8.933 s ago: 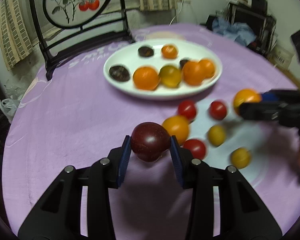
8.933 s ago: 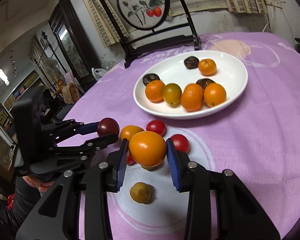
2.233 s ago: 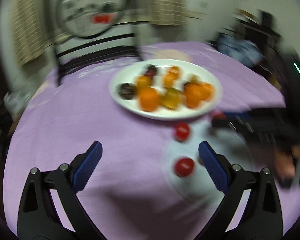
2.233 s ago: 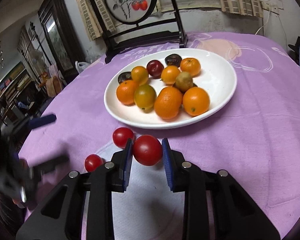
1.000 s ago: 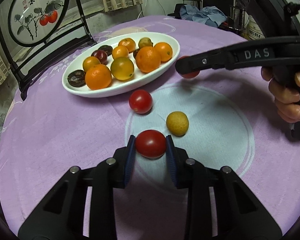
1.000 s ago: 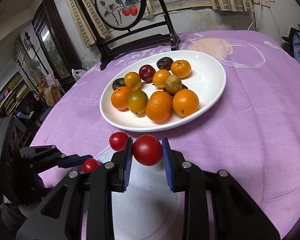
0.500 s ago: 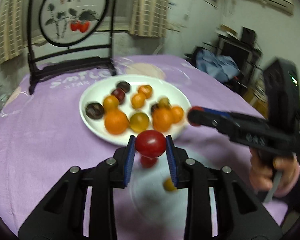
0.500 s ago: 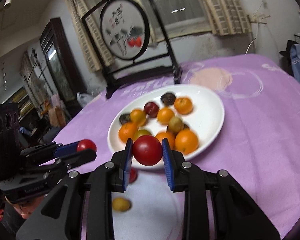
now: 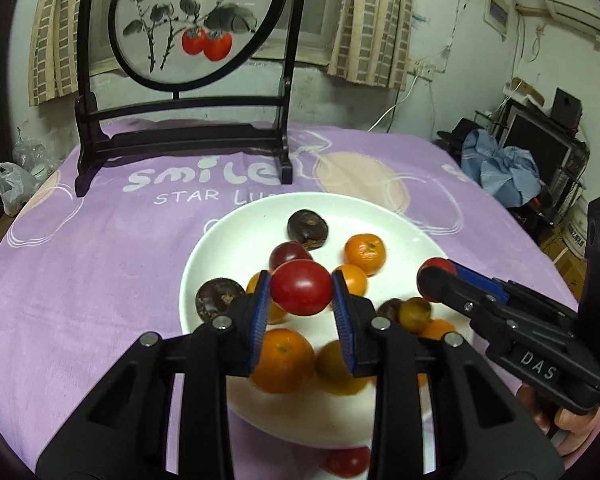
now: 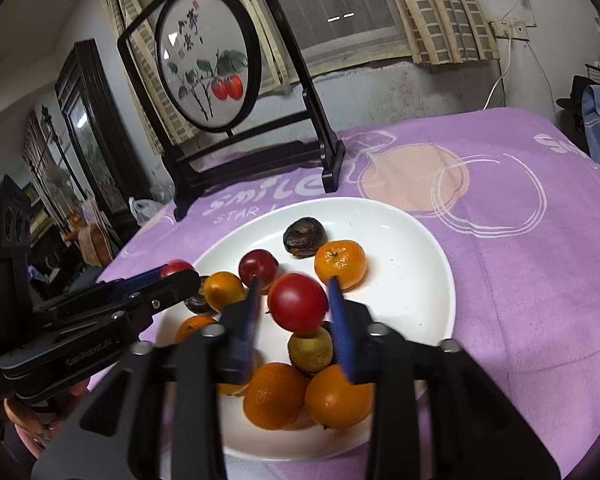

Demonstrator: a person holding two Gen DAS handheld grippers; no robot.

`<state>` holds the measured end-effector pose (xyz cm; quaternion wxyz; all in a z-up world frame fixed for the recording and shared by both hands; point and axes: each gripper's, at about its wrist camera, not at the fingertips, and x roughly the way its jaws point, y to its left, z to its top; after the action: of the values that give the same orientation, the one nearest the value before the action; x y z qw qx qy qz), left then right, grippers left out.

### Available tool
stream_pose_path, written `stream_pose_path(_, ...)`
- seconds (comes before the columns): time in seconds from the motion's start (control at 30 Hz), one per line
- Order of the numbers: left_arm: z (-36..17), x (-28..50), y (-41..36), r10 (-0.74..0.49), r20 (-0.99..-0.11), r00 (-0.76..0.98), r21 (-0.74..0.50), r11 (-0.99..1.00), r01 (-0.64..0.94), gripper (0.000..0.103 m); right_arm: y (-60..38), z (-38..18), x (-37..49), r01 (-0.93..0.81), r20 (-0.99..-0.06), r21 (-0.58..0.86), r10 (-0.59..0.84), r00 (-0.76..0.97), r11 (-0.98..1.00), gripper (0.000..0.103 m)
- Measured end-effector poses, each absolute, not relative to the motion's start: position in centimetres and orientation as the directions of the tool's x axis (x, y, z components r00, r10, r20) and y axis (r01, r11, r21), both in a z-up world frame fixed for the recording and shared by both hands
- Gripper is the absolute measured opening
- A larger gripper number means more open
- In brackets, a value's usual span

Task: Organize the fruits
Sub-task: 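Carry both red tomatoes onto the plate and open both tools, then grasp the last small yellow fruit with the right tool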

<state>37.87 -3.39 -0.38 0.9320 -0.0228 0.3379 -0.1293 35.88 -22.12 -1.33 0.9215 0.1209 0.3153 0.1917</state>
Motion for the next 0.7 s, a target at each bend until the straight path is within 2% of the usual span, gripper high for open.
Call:
stream_pose_path(0.03,-0.6,38.1,-3.4,-0.243,-0.634,0.735,-0.126,0.969,0.212,0.047,-22.2,-1.2,35.7,-0.273,-0.532,0.340,0.424,0.733,0.900,0.059)
stream_pose_path(0.07,-0.5,38.1,-3.2,-0.231,-0.633,0.739,-0.125,0.973,0.196,0.073,-22.3,-1.1,35.5,-0.272,-0.524,0.341,0.422,0.740,0.900,0.063)
stream_pose_path(0.13,-0.1,37.5,-2.6,-0.192,-0.605,0.772,-0.118,0.981,0.151,0.087,-22.6,-0.6,34.9,-0.280,-0.513,0.345,0.429,0.743,0.896,0.063)
stream_pose_path(0.3,1.5,35.7,-0.8,-0.198,-0.582,0.788,-0.174,0.978,0.117,0.093,-22.7,0.7,32.3,-0.306,-0.497,0.370,0.465,0.732,0.877,0.063)
stream_pose_path(0.4,1.6,34.0,-0.1,-0.149,-0.582,0.799,-0.136,0.987,0.085,0.096,-21.7,0.8,30.1,-0.343,-0.508,0.350,0.485,0.712,0.871,0.063)
stream_pose_path(0.57,0.2,30.9,1.8,-0.041,-0.587,0.809,-0.063,0.998,0.005,0.098,-18.0,-1.3,26.4,-0.425,-0.620,0.247,0.479,0.621,0.871,0.063)
stream_pose_path(0.67,-0.6,29.7,3.7,-0.003,-0.613,0.790,-0.068,0.996,-0.049,0.098,-15.4,-2.9,24.4,-0.482,-0.695,0.148,0.438,0.570,0.863,0.063)
stream_pose_path(0.7,-0.6,29.5,4.1,-0.010,-0.618,0.786,-0.081,0.995,-0.051,0.098,-14.8,-3.3,24.1,-0.492,-0.711,0.125,0.424,0.561,0.862,0.059)
